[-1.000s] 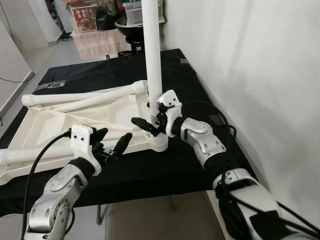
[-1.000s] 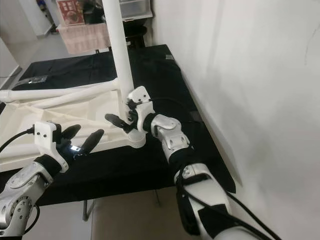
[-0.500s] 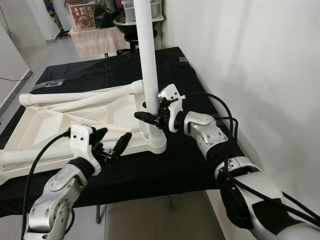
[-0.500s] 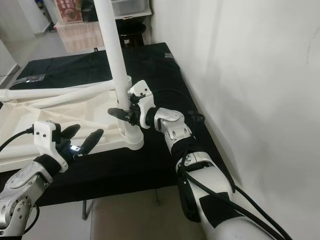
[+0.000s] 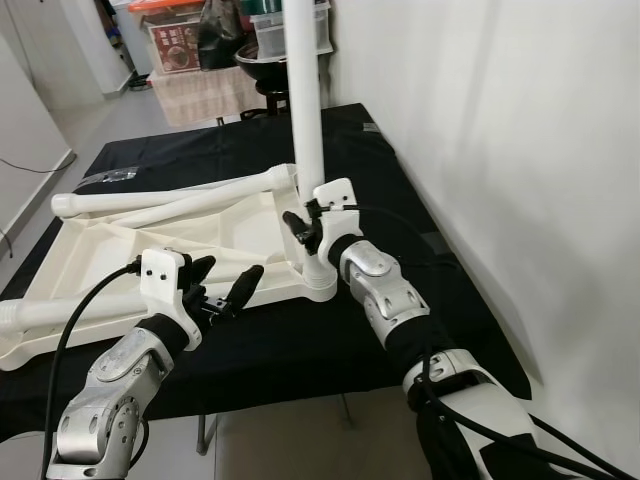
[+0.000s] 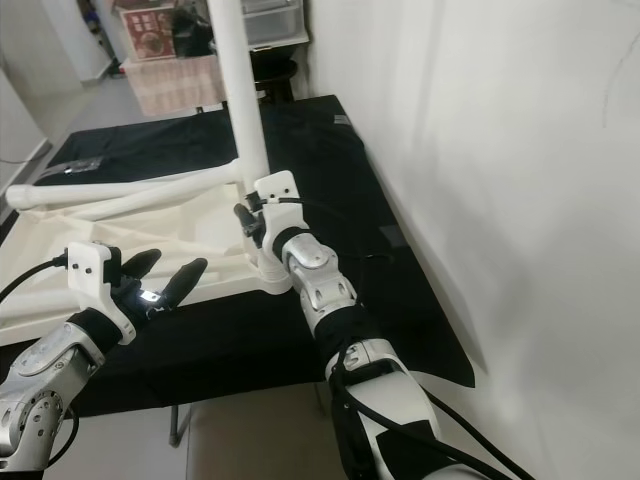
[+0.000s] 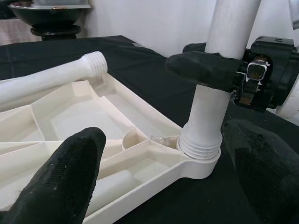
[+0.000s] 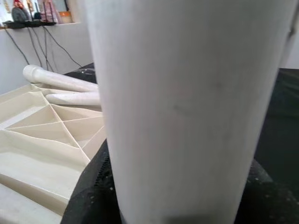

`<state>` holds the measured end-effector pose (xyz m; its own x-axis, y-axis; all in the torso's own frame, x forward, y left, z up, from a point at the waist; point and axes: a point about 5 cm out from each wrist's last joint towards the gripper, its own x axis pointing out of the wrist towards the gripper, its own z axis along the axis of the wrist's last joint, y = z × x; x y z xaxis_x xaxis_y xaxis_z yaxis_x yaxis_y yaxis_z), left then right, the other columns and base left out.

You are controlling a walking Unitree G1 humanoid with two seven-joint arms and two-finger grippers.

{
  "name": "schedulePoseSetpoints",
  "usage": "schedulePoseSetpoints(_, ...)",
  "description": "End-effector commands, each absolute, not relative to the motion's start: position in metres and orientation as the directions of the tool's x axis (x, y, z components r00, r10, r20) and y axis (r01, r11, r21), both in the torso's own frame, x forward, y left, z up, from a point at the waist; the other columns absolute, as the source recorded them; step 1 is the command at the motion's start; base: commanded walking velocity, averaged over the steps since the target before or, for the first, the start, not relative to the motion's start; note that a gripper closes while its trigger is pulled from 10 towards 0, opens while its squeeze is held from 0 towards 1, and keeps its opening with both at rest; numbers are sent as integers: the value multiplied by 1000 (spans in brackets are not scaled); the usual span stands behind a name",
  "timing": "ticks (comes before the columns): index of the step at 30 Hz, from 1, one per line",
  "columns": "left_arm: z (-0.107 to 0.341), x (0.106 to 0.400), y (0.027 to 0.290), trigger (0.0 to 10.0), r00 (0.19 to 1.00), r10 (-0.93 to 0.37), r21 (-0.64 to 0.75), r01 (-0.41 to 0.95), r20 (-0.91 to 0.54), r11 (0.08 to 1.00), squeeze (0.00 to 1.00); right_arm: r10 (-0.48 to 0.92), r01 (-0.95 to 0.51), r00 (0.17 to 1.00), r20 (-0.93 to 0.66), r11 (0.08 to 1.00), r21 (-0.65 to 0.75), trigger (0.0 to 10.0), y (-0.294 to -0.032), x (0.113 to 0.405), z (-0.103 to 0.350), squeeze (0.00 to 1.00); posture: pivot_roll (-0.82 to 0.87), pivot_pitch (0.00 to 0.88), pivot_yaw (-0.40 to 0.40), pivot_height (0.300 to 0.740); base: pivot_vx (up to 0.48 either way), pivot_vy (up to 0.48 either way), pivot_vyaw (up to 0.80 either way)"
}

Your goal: Building children table

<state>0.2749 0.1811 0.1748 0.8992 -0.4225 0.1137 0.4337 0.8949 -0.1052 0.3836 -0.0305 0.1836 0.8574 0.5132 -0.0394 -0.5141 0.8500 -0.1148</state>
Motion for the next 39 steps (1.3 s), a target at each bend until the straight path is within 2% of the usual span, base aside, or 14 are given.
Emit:
schedulePoseSetpoints(1,173,275,188,10000,912,-397,-104,407,103,908,0,534,-546,832,-150,836,-56,10000,-30,376,153,1000,-14,65,76,740,0,0,0)
schedulePoseSetpoints(7,171,274,190,10000,915,-392,-115,401,100,909,0,600,-603,796,-80,797,-34,10000,-32,366,165,1000,-21,61,84,740,0,0,0)
schedulePoseSetpoints(16,169,271,196,10000,940,-325,-115,335,100,935,0,670,-671,742,-28,739,-60,10000,-66,347,169,1000,-39,48,84,740,0,0,0)
schedulePoseSetpoints(18,169,271,196,10000,940,-325,-115,335,100,935,0,670,-671,742,-28,739,-60,10000,-66,347,169,1000,-39,48,84,740,0,0,0)
schedulePoseSetpoints(19,168,270,201,10000,959,-267,-91,275,92,957,0,667,-666,745,-19,742,-72,10000,-78,340,168,0,-45,45,87,740,0,0,0)
schedulePoseSetpoints(22,167,267,206,10000,976,-200,-56,205,87,977,0,652,-651,758,-15,754,-86,10000,-88,334,164,0,-48,44,86,740,0,0,0)
schedulePoseSetpoints(23,166,264,211,10000,989,-130,-14,131,73,991,0,602,-601,798,-3,796,-79,10000,-99,328,160,0,-51,41,83,740,0,0,0)
schedulePoseSetpoints(24,166,264,211,10000,989,-130,-14,131,73,991,0,602,-601,798,-3,796,-79,10000,-99,328,160,0,-51,41,83,740,0,0,0)
schedulePoseSetpoints(26,158,252,215,10000,999,-31,57,29,35,998,0,496,-495,868,-2,866,-69,10000,-119,319,154,0,-53,42,82,740,0,0,0)
schedulePoseSetpoints(32,142,224,212,10000,999,41,114,-42,4,993,0,386,-386,922,-24,914,-125,10000,-135,303,148,0,-50,48,75,740,0,0,0)
schedulePoseSetpoints(34,138,214,214,10000,995,104,129,-104,3,986,0,305,-308,951,-46,943,-125,10000,-145,298,145,0,-49,48,70,740,0,0,0)
schedulePoseSetpoints(39,136,211,214,10000,985,172,118,-173,19,978,0,255,-261,965,-59,952,-161,10000,-152,294,144,0,-48,48,53,740,0,0,0)
